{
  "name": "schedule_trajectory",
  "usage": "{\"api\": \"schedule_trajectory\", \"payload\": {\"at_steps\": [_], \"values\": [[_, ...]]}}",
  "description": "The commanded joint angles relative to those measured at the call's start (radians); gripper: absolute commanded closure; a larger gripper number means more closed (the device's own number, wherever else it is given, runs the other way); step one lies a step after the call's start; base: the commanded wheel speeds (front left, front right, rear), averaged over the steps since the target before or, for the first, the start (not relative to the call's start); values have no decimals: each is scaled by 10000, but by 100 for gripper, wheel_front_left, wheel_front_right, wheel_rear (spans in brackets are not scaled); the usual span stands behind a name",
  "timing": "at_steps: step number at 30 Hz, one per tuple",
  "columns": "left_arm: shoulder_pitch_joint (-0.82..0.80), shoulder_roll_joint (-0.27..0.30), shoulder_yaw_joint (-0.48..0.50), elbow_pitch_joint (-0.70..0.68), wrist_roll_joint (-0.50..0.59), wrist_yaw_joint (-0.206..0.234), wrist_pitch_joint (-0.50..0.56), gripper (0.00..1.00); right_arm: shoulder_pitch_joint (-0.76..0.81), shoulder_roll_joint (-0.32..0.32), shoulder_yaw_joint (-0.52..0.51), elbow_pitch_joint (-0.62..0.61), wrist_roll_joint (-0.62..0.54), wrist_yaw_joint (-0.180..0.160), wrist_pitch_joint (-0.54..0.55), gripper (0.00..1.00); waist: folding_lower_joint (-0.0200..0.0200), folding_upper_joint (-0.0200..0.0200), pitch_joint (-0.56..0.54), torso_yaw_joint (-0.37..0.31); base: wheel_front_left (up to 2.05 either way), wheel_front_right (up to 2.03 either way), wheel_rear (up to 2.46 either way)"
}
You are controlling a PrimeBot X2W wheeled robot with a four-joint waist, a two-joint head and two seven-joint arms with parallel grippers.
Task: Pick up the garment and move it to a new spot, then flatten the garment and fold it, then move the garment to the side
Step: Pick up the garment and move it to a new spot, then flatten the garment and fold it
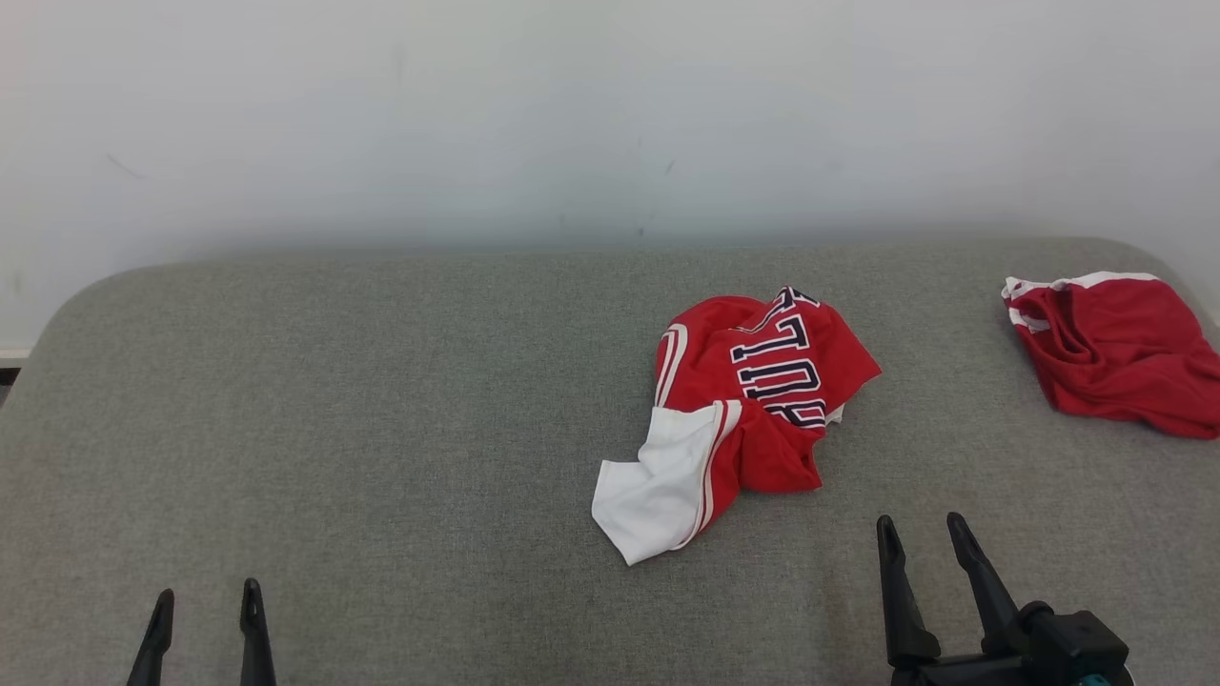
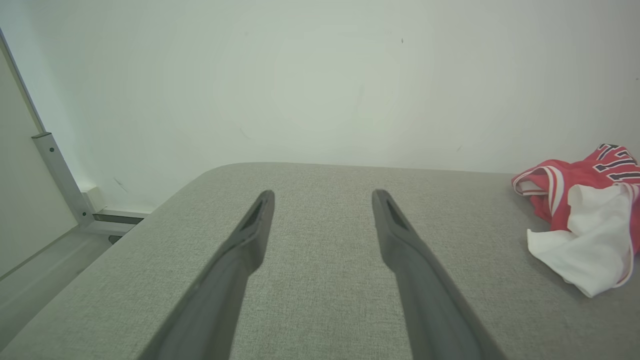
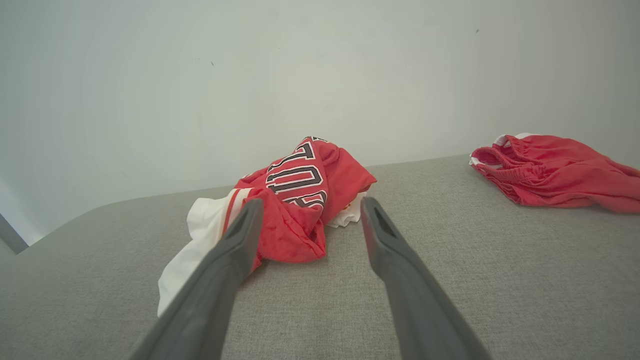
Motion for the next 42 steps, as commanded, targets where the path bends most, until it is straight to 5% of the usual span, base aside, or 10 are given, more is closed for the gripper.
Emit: {"api": "schedule_trajectory", "payload": {"at_steps": [1,26,42], "values": [[5,-41,41,4,101,-23,-33,0,85,-3,12,-27,29,-27,3,0,0,0,4,-5,0,0,0],[-318,-151,119,116,165,-92,-33,0,-55,-17,102,-3,23,-27,5,0,0,0,123,-218,0,0,0],[-3815,527,-2408,2252,-330,-103,-31,0,-824,32,96,33,209,-27,5,0,0,0,1542,-2065,0,0,0]]}}
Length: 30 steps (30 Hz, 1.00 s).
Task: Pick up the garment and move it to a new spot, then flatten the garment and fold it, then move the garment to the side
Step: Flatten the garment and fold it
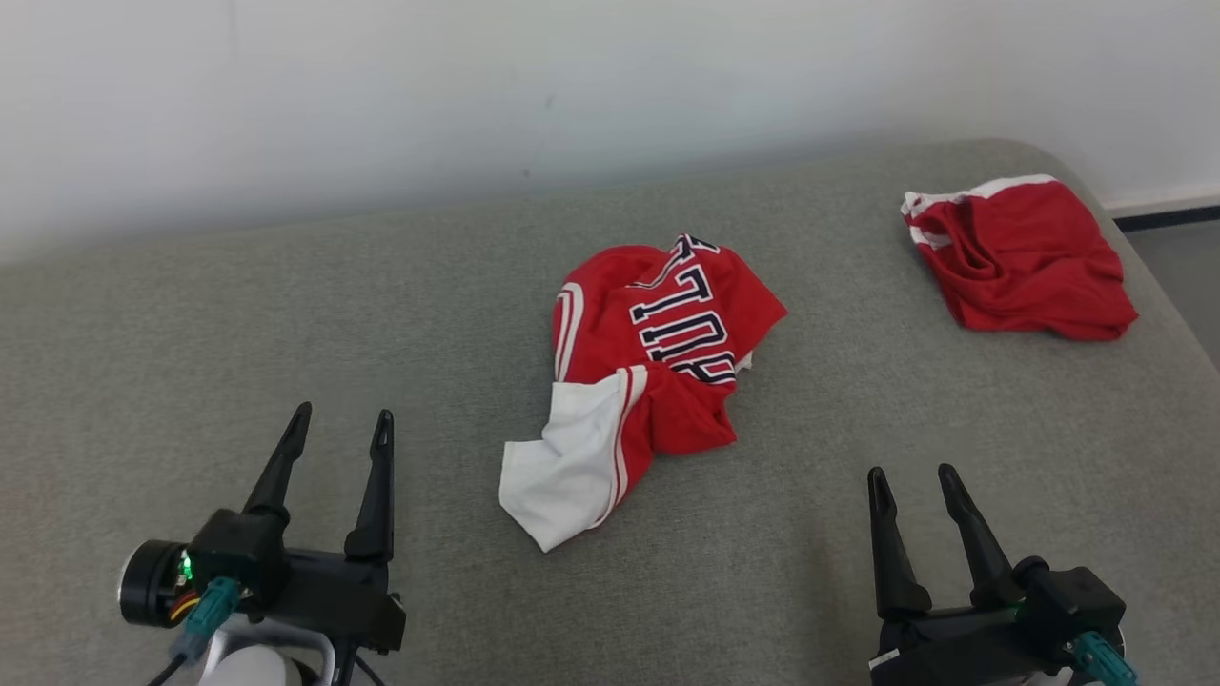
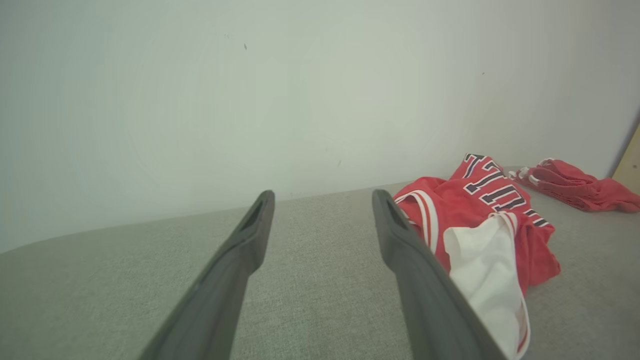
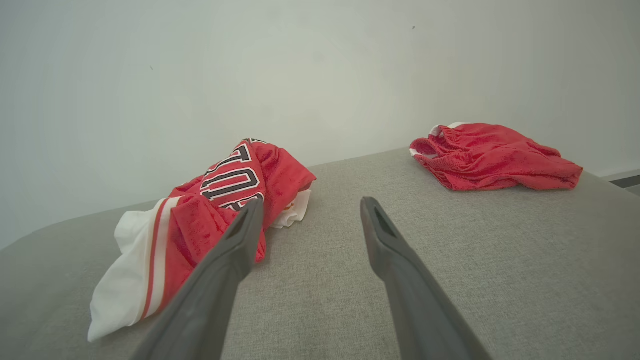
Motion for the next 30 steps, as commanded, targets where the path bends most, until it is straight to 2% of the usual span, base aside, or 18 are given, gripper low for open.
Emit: {"api": "schedule_trajectory", "payload": {"at_steps": [1,14,23,24,25,30], "values": [[-228,127,-165,288,-125,10,-29,0,-112,36,1,8,67,-27,5,0,-1,-1,636,-698,0,0,0],[-820,484,-1976,1987,-738,8,-29,0,-360,81,-27,-32,150,-27,5,0,-1,-1,1114,-1147,0,0,0],[-1210,638,-3036,3608,-1207,9,43,0,-473,77,89,28,128,-28,3,0,-1,-1,1025,-1479,0,0,0],[-1310,627,-3109,3731,-1283,9,36,76,-446,77,74,4,106,-28,5,0,-1,-1,996,-1517,0,0,0],[-1356,588,-3225,3789,-1401,8,17,100,-410,79,54,-14,96,-28,5,0,-1,-1,952,-1547,0,0,0],[-1516,606,-3170,3848,-1685,10,-31,100,-153,77,-153,-53,41,-28,5,0,-1,-1,664,-1421,0,0,0]]}}
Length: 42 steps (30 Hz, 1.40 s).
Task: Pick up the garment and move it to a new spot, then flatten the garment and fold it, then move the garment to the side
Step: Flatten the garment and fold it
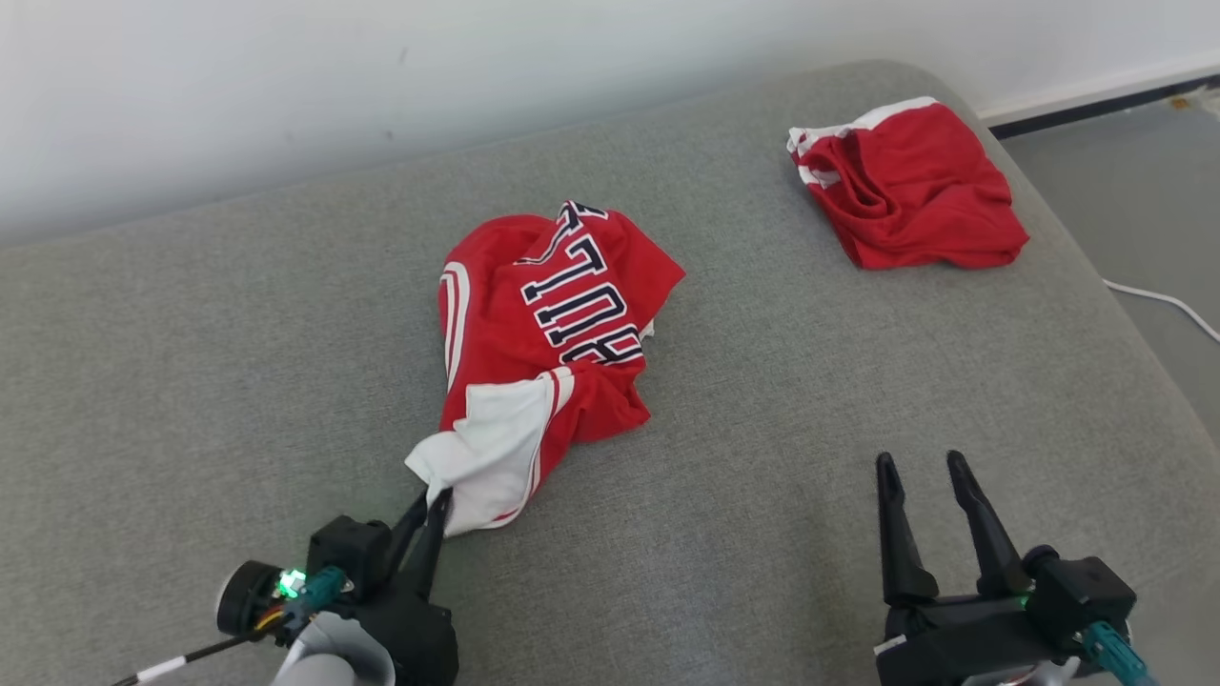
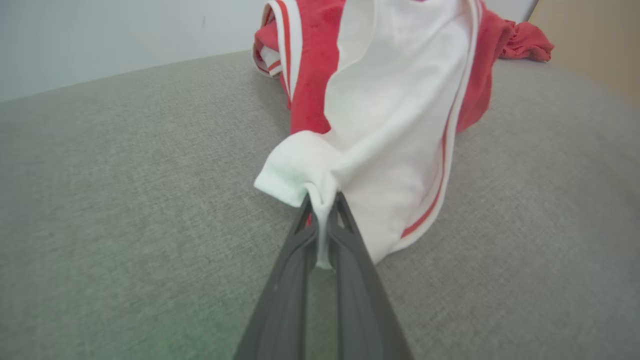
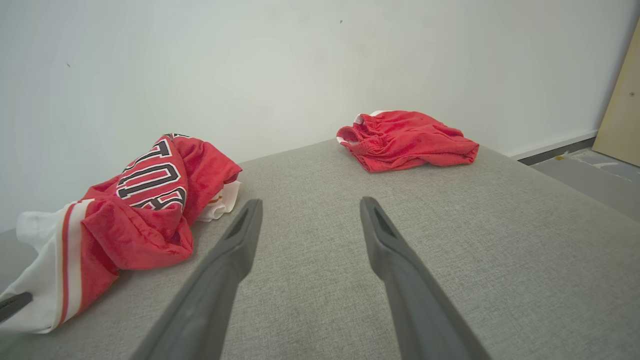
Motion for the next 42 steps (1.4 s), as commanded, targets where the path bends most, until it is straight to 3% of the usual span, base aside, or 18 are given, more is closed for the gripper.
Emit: {"api": "schedule_trajectory", "payload": {"at_steps": [1,14,22,27,32,33,34,35,42], "values": [[-100,53,168,-175,-111,40,-62,100,152,31,-90,-40,-52,-28,3,0,-1,-1,-211,167,0,0,0],[857,1300,1805,-3305,727,685,-53,100,590,31,6,-1,117,-28,3,0,-1,-1,-1173,1899,0,0,0],[2234,1915,2380,-4550,740,1152,-56,100,704,31,45,31,187,-28,5,0,-1,-1,-1324,2424,0,0,0],[3615,1748,2601,-5019,457,1483,-55,100,793,31,2,59,221,-28,5,0,-1,-1,-1304,2664,0,0,0],[4537,1249,2479,-4786,146,1429,-56,100,740,31,-26,87,203,-28,3,0,-1,-1,-1307,2833,0,0,0],[4639,1161,2436,-4674,133,1416,-55,88,733,30,-22,90,193,-28,5,0,-1,-1,-1319,2862,0,0,0],[4681,1092,2447,-4609,132,1419,-56,13,741,31,-20,93,183,-28,3,0,-1,-1,-1333,2892,0,0,0],[4709,1007,2467,-4556,119,1439,-55,0,760,31,-37,91,172,-28,5,0,-1,-1,-1353,2928,0,0,0],[4648,995,3177,-5344,326,1550,-57,0,879,31,-84,84,136,-28,5,0,-1,-1,-1424,3153,0,0,0]]}}
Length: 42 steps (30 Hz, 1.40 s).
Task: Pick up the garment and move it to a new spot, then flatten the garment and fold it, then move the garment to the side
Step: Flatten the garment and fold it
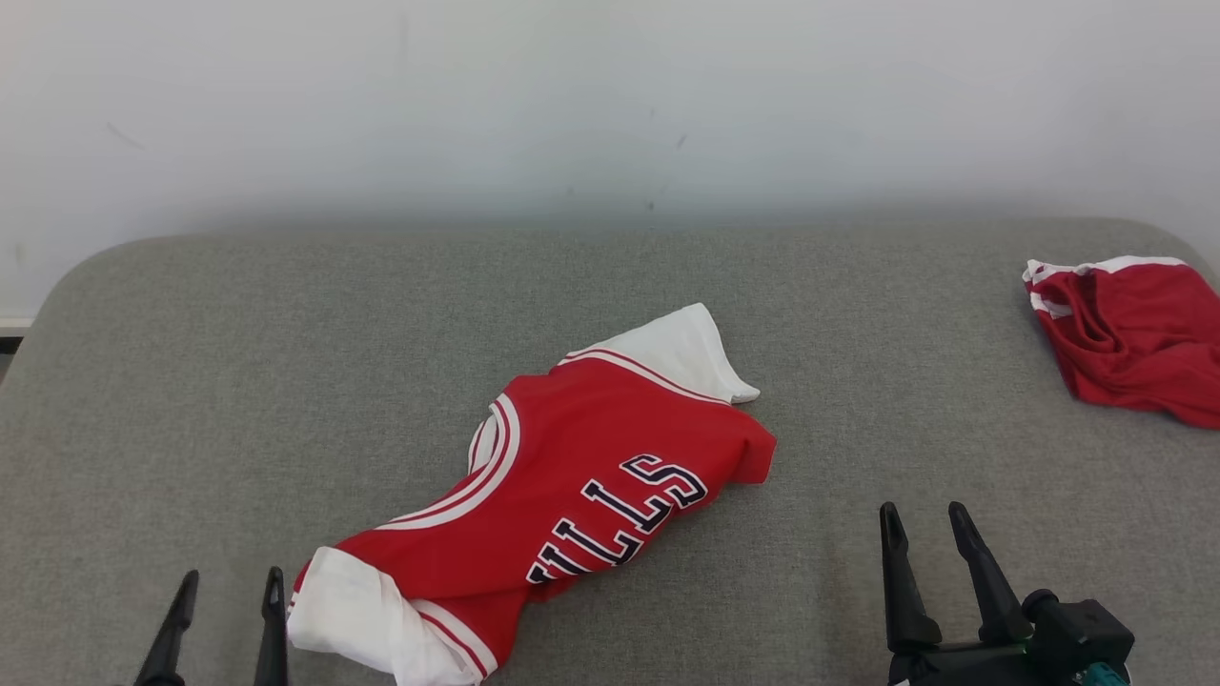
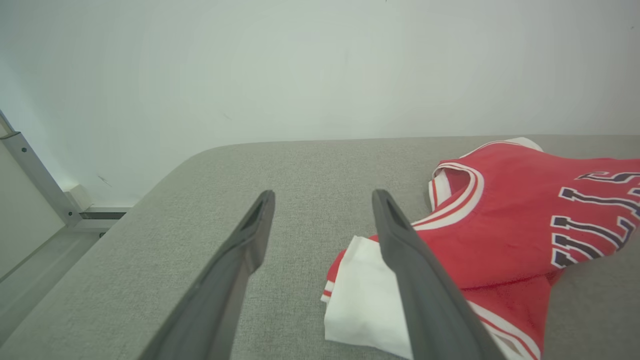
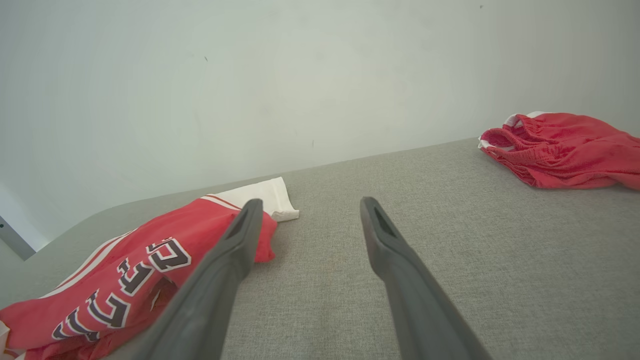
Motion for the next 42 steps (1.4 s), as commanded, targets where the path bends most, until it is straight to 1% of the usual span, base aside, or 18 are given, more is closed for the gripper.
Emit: {"api": "schedule_trajectory", "payload": {"at_steps": [1,6,9,16,17,20,23,31,33,37,40,42], "values": [[-22,39,129,-227,98,66,-28,0,53,28,28,-17,-32,-28,2,0,1,0,-3,32,0,0,0],[-514,360,360,-756,282,5,-27,0,-139,28,185,33,74,-28,3,0,1,0,97,-93,0,0,0],[-1101,584,347,-832,278,-149,185,0,-252,23,229,72,166,-28,3,0,1,0,244,-334,0,0,0],[-3175,1073,121,-466,-148,-889,1099,0,-652,26,367,122,332,-28,3,0,1,0,840,-1104,0,0,0],[-3456,1193,21,-356,-164,-1000,1284,0,-715,28,413,135,369,-28,3,0,1,0,941,-1256,0,0,0],[-4242,1314,-291,33,-490,-1258,1859,0,-877,28,479,164,493,-28,2,0,1,0,1199,-1647,0,0,0],[-4863,1503,-729,375,-699,-1403,2334,0,-1027,29,542,203,587,-28,3,0,1,0,1423,-2002,0,0,0],[-5568,2006,-1823,1365,-1389,-1489,3119,0,-1268,28,669,295,825,-28,3,0,1,0,1825,-2790,0,0,0],[-5570,2195,-2167,1657,-1745,-1492,3535,0,-1293,31,682,303,877,-28,2,0,1,0,1883,-2927,0,0,0],[-5642,2540,-2778,1992,-2464,-1486,4178,0,-1340,28,642,317,899,-28,3,0,1,0,1948,-3101,0,0,0],[-5677,2740,-3005,2247,-2951,-1487,4564,0,-1361,30,607,340,919,-28,3,0,1,0,1956,-3161,0,0,0],[-5679,2771,-3089,2405,-3129,-1488,4808,0,-1364,30,602,341,918,-28,3,0,1,0,1948,-3176,0,0,0]]}}
